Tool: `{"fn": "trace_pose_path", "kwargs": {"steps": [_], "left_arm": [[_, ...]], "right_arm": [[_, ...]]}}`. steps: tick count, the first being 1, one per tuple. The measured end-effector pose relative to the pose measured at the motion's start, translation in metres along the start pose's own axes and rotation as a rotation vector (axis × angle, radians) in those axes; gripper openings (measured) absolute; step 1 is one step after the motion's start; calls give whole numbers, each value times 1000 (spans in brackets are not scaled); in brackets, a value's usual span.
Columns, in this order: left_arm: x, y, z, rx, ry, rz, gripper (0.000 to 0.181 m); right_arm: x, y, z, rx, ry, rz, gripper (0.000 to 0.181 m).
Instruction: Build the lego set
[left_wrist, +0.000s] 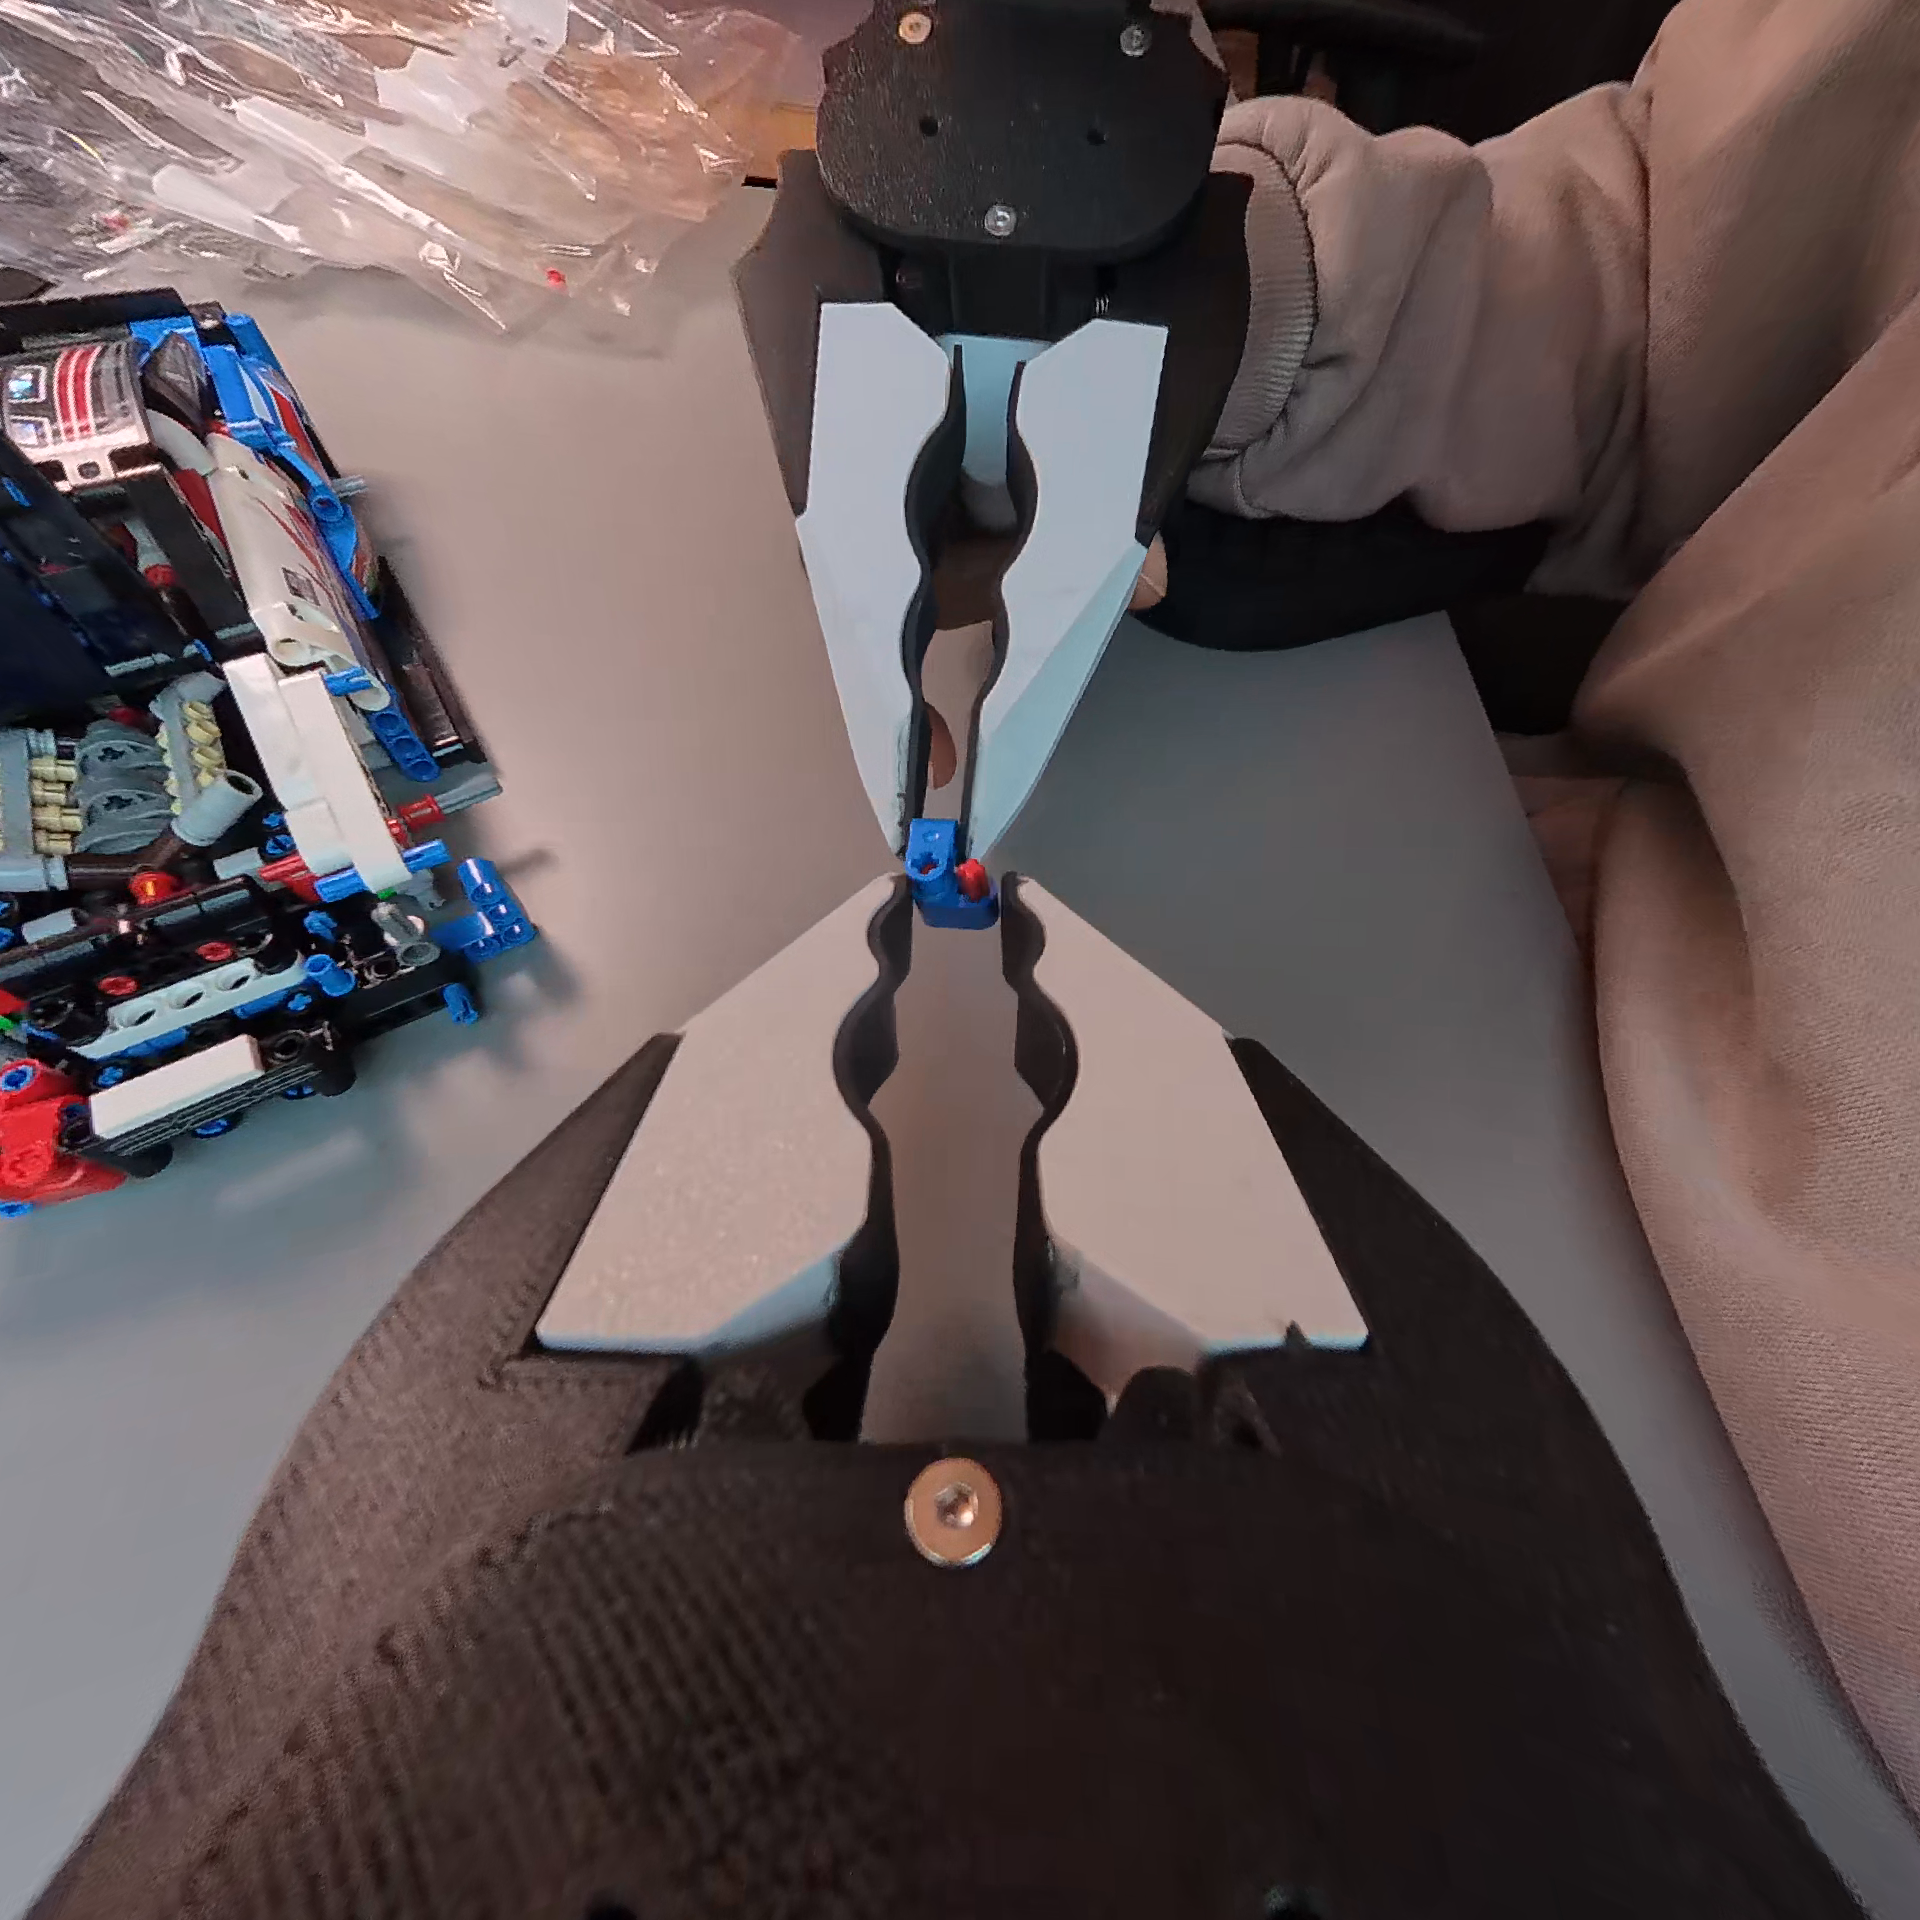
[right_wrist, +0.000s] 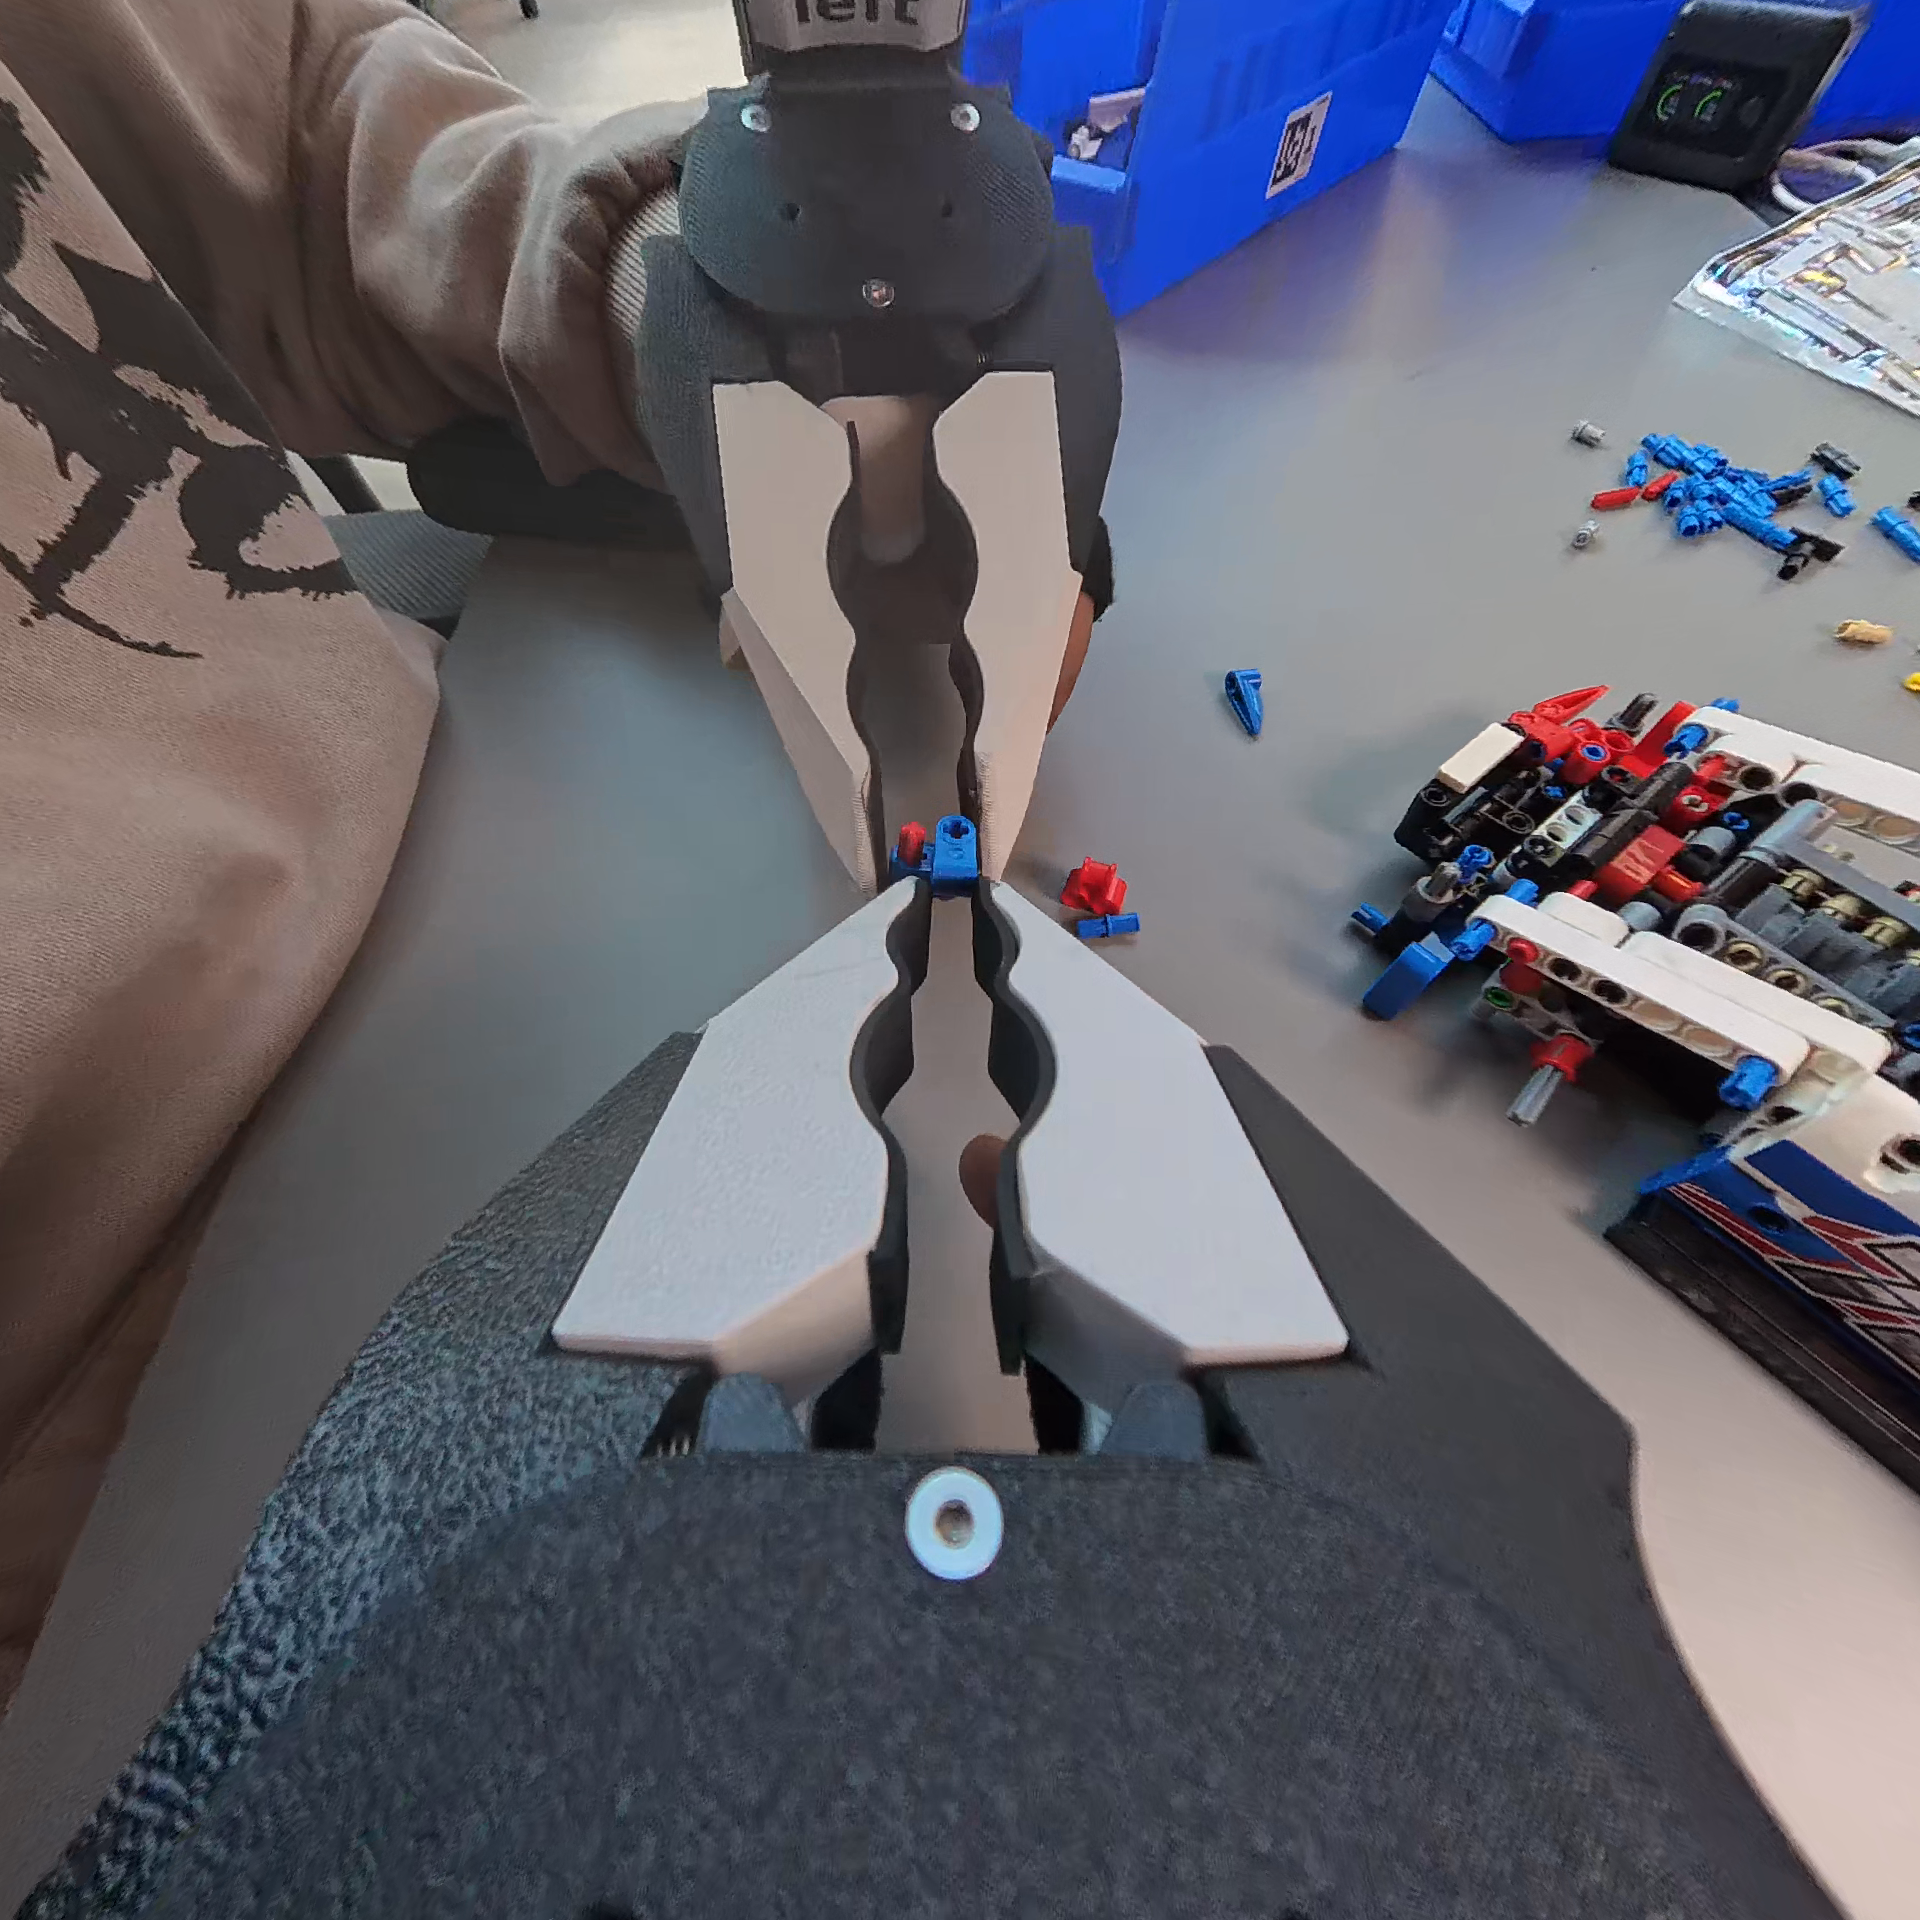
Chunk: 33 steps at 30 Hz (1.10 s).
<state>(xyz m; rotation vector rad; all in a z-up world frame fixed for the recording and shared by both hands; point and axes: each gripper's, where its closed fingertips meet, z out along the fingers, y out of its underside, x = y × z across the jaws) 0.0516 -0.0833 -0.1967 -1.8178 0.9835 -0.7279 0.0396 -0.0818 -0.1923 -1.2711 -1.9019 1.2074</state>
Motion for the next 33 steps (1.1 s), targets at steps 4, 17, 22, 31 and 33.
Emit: {"fn": "trace_pose_path", "kwargs": {"steps": [4, 17, 22, 31, 33], "left_arm": [[3, -14, -9, 106, 113, -182, 14], [18, -73, -53, 495, 730, -805, 13], [39, -69, -45, 411, 813, -795, 13], [50, -63, -44, 340, 870, -804, 13], [52, -63, -45, 335, 890, -812, 13]], "right_arm": [[-1, -17, -5, 99, -12, 23, 5], [-10, -73, -18, 316, 186, -347, 39], [-32, -70, -14, 293, 112, -428, 19], [-45, -65, -11, 279, 54, -443, 16], [-47, -65, -11, 281, 45, -441, 16]]}}
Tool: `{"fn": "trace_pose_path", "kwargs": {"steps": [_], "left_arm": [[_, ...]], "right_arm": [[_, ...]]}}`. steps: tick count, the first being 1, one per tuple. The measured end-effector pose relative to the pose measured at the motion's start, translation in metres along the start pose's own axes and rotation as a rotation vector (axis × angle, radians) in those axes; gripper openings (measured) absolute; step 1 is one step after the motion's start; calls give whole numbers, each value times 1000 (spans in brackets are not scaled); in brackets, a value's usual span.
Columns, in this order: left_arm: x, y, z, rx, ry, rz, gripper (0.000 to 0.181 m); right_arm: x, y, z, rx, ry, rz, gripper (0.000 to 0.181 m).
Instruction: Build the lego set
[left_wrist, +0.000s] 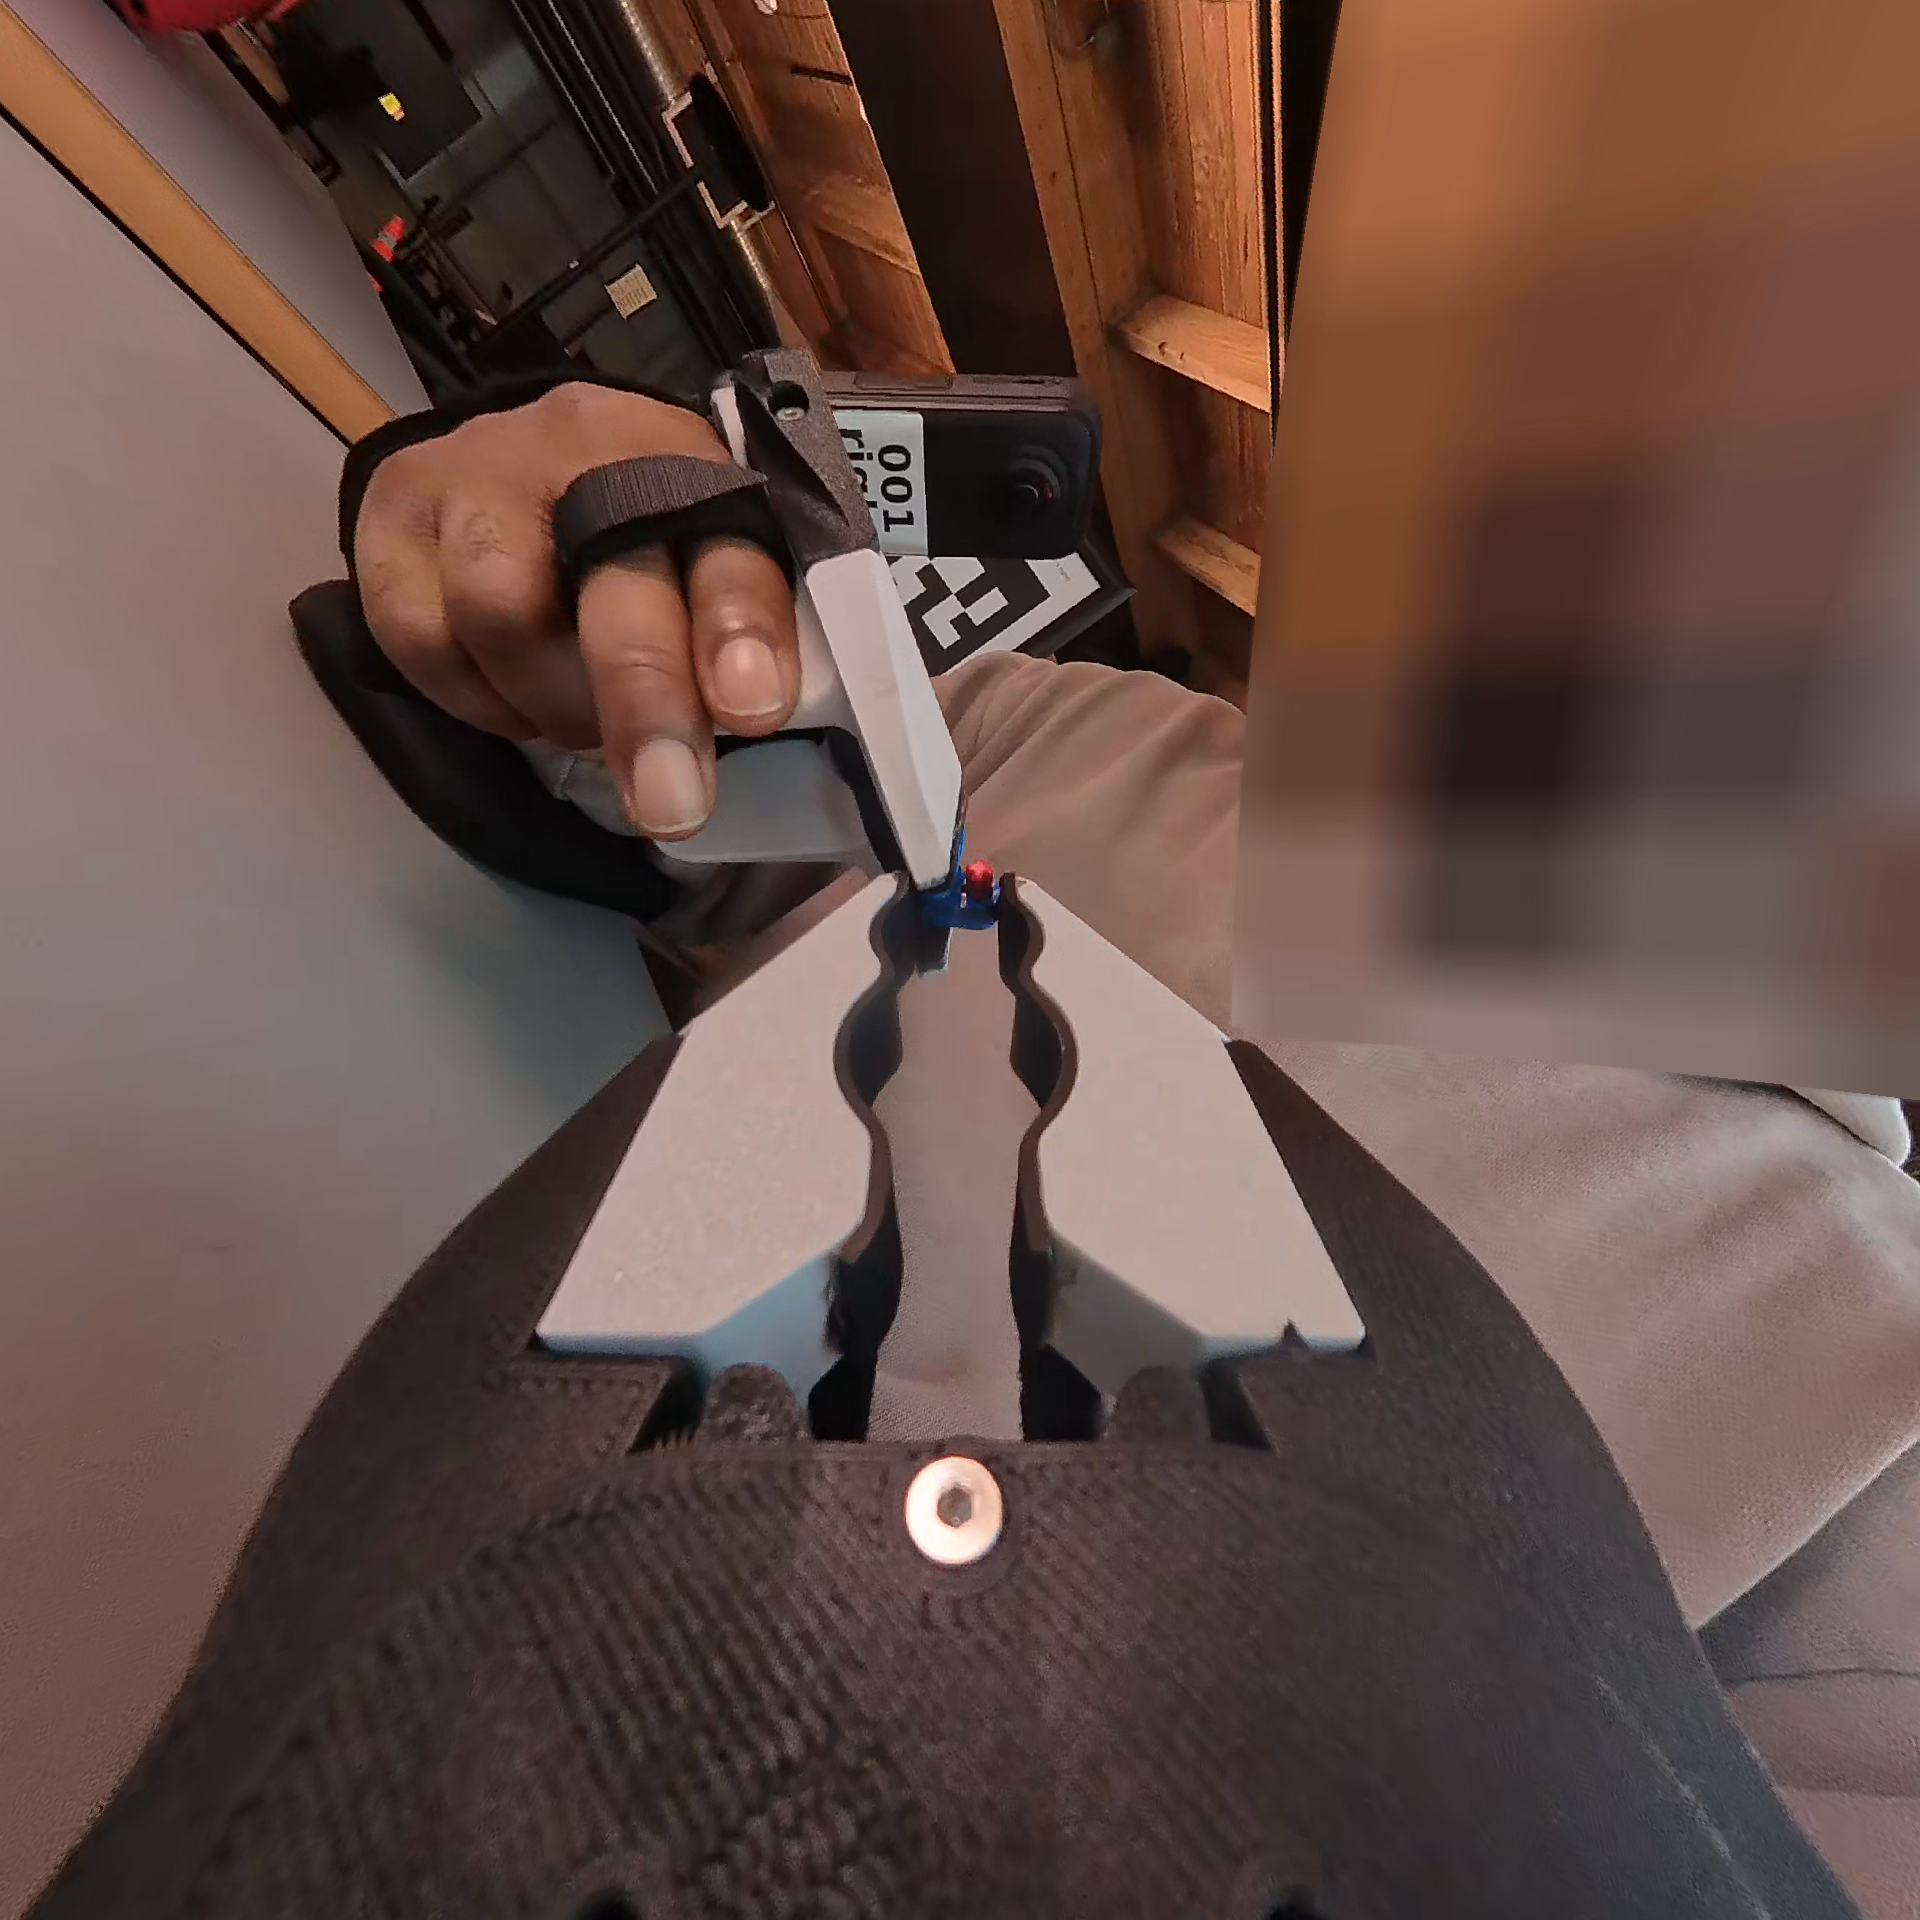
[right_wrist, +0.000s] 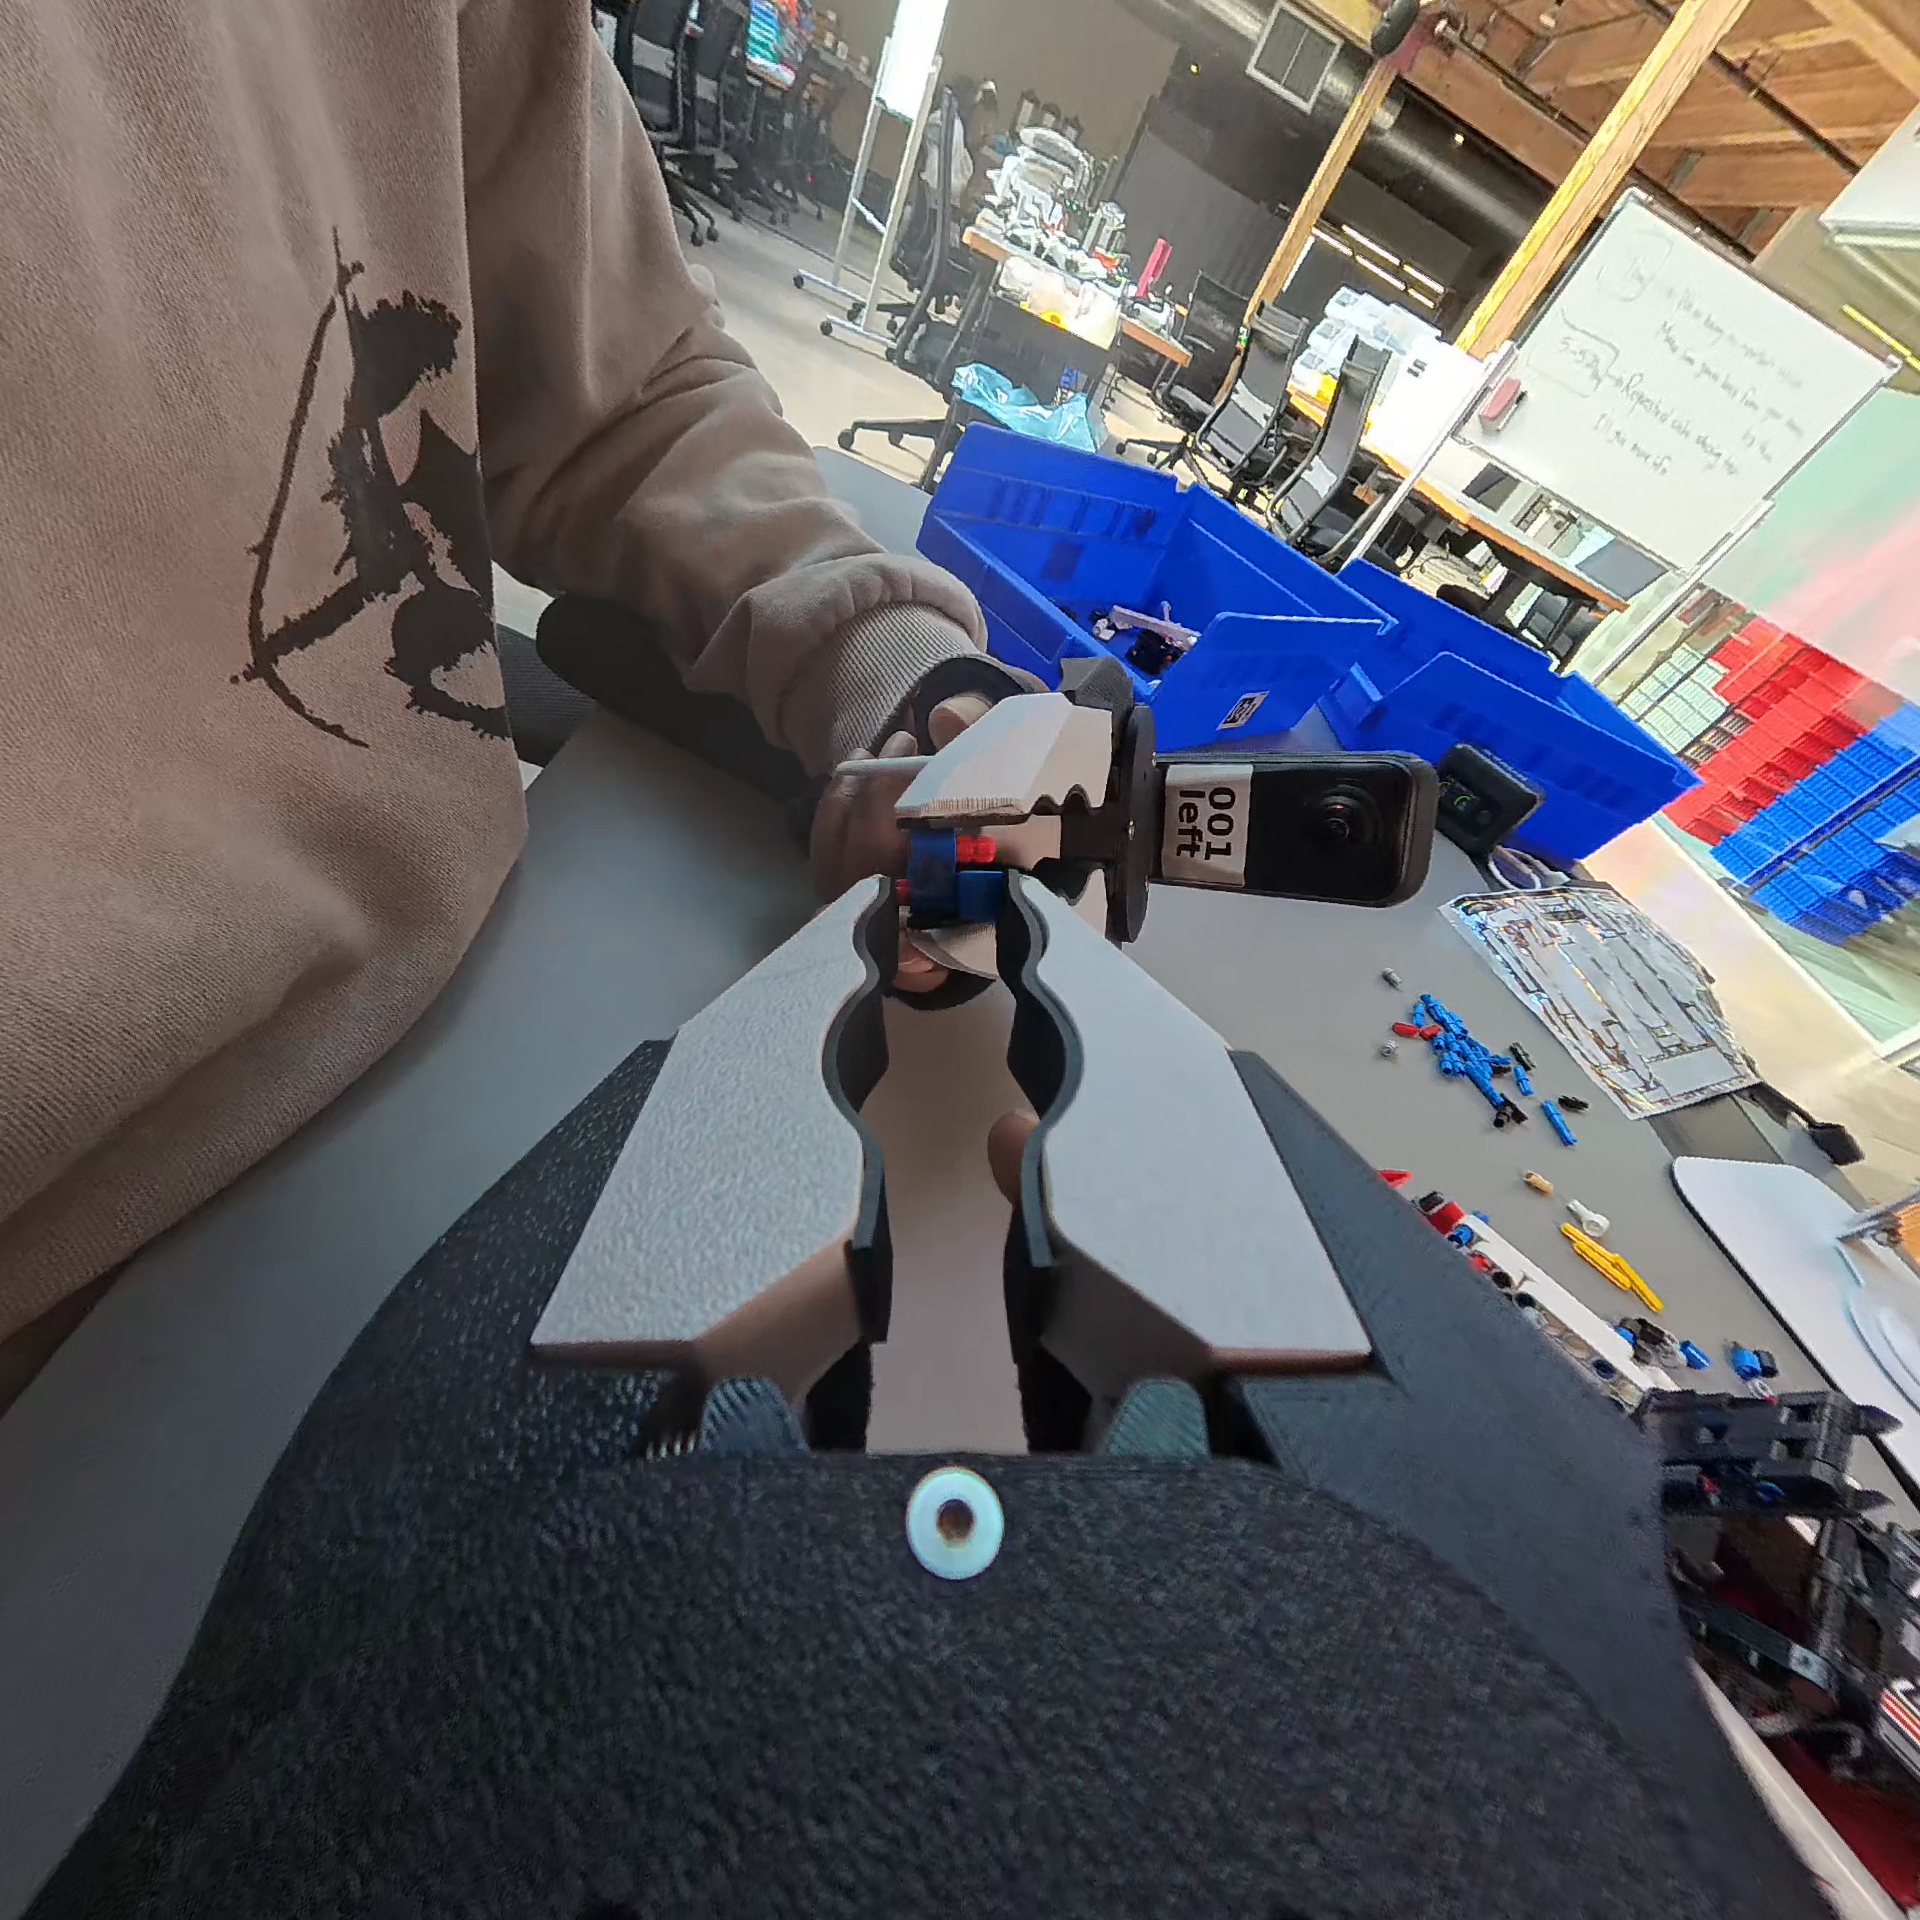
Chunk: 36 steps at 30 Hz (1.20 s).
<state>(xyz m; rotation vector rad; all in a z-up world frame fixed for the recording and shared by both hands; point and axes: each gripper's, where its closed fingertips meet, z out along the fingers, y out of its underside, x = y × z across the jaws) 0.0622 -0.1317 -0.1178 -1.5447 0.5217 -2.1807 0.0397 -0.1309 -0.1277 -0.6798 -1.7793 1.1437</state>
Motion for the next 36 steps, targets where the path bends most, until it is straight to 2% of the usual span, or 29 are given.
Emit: {"fn": "trace_pose_path", "kwargs": {"steps": [6, 11, 19, 31, 34, 36], "left_arm": [[2, 0, 0, 8, 43, -51, 13], [-4, -8, -5, 46, 0, -40, 13], [-1, 8, 2, -58, -3, 3, 13], [16, 20, 10, -112, 137, -33, 13], [11, 9, 7, -56, 106, -27, 13], [-2, -3, 0, 8, 3, 3, 13]], "right_arm": [[-1, -1, 0, -2, -11, 26, 15], [7, 5, 1, -11, 18, 91, 17], [-9, -3, 4, 8, -34, 19, 17], [-23, -20, 7, 79, -128, 131, 16], [-12, -14, 5, 53, -89, 148, 16], [2, -1, 2, -17, -16, 134, 16]]}}
